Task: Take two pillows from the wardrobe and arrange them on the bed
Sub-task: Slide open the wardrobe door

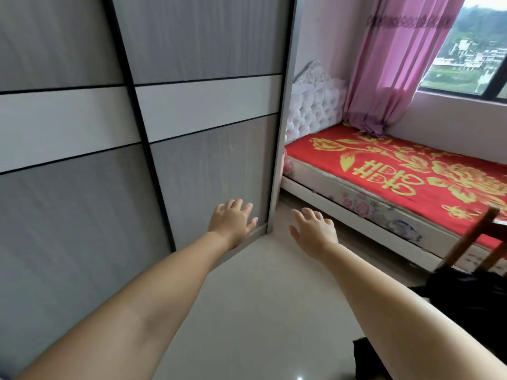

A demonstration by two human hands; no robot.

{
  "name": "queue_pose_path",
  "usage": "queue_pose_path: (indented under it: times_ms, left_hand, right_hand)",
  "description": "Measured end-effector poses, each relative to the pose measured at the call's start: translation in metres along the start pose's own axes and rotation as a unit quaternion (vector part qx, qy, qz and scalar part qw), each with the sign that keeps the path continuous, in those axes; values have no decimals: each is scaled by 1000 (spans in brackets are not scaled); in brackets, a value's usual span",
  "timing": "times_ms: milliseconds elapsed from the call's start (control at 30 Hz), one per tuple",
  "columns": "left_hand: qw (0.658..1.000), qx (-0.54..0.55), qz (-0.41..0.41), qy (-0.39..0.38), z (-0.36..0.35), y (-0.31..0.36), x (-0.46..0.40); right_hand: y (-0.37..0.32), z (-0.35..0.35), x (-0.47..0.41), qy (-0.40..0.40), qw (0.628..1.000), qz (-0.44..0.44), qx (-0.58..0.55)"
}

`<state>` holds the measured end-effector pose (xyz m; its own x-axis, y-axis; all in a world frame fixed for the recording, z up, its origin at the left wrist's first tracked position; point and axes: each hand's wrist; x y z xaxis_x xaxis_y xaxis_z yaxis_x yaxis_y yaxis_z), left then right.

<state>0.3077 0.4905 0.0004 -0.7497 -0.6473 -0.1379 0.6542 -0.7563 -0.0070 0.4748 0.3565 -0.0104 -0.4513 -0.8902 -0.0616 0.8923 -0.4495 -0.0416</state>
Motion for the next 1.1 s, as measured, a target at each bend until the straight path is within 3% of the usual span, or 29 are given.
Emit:
queue_pose_path:
  times_ms: [433,667,867,1100]
  left_hand:
    - [997,4,23,-67,-74,-67,-269]
    - [996,-51,-72,-28,-66,-115,-474]
    - [985,-107,-133,-2,-55,-110,-616]
    - [957,-198,-197,77,-39,-98,-751]
  right_hand:
    - [36,-50,-282,-64,998,4,-11]
    - [66,-38,-455,-22,996,-70,-53]
    - [97,-30,-568,11,987,-122,-107]
    - [129,-14,-719,29,964,-111,-241]
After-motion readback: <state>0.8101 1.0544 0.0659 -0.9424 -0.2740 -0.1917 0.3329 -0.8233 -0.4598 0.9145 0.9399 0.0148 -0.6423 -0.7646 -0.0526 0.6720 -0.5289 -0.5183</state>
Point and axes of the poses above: each hand's wrist, its own x-axis away from the middle knuckle, its own z-axis out of the back of the hand, y = z × x, and after that the axes turned 2 degrees about z, right-handed
